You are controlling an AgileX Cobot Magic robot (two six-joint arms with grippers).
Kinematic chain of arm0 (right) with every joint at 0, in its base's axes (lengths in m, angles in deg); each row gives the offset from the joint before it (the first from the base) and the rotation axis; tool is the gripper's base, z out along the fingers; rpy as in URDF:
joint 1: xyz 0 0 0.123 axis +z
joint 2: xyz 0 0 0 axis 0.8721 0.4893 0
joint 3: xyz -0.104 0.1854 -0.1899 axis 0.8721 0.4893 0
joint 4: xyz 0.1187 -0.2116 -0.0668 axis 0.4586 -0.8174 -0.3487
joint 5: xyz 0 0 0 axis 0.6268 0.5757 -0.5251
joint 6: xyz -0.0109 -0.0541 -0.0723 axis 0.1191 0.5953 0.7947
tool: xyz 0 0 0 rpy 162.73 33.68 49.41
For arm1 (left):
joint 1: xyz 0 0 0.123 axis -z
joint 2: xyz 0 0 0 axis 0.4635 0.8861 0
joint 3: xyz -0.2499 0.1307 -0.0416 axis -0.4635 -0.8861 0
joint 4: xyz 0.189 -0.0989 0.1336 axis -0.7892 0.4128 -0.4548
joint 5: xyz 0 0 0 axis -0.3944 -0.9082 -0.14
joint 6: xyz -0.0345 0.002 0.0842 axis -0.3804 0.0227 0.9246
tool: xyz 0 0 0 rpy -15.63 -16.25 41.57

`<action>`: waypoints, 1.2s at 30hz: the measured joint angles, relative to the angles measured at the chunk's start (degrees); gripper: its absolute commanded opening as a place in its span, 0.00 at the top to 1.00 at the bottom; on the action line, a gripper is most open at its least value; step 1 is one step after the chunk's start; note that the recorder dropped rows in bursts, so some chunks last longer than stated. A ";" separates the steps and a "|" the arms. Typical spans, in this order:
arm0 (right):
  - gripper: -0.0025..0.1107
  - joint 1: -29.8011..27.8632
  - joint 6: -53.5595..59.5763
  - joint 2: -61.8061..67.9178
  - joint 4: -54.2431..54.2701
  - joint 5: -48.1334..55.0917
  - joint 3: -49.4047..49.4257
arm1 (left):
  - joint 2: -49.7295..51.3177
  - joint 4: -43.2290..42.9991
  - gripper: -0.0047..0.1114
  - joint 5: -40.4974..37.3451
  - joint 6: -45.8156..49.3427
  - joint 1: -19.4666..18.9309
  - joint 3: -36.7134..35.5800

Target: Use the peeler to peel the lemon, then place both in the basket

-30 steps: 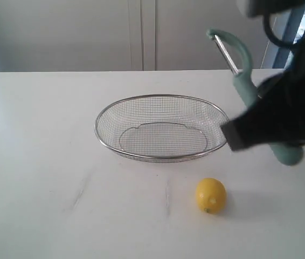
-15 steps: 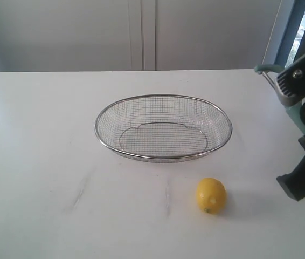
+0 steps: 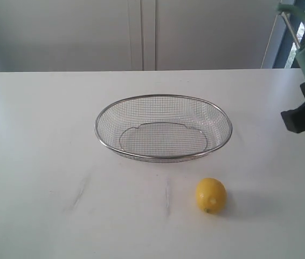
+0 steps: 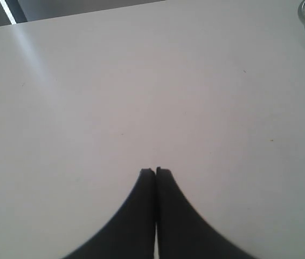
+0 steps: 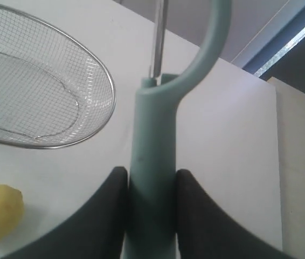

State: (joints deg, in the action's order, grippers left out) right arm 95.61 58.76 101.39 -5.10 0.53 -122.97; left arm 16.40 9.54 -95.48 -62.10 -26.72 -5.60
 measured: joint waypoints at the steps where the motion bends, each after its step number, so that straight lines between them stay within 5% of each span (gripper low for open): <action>1: 0.98 -1.82 1.85 0.34 1.58 -1.04 0.00 | 0.00 0.00 0.96 0.00 0.00 0.00 0.00; 12: 0.98 -18.57 30.50 9.58 31.01 -10.80 0.10 | 0.00 0.00 0.96 0.00 0.00 0.00 0.00; 19: 0.98 -21.10 54.73 14.32 56.31 -5.64 0.10 | 0.00 0.00 0.96 0.00 0.00 0.00 0.00; 36: 0.98 -21.13 55.08 6.03 58.51 -2.17 0.10 | 0.00 0.00 0.96 0.00 0.00 0.00 0.00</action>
State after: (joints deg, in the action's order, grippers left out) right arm 74.48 113.84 107.42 53.41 -1.64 -122.87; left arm 16.40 9.54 -95.48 -62.10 -26.72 -5.60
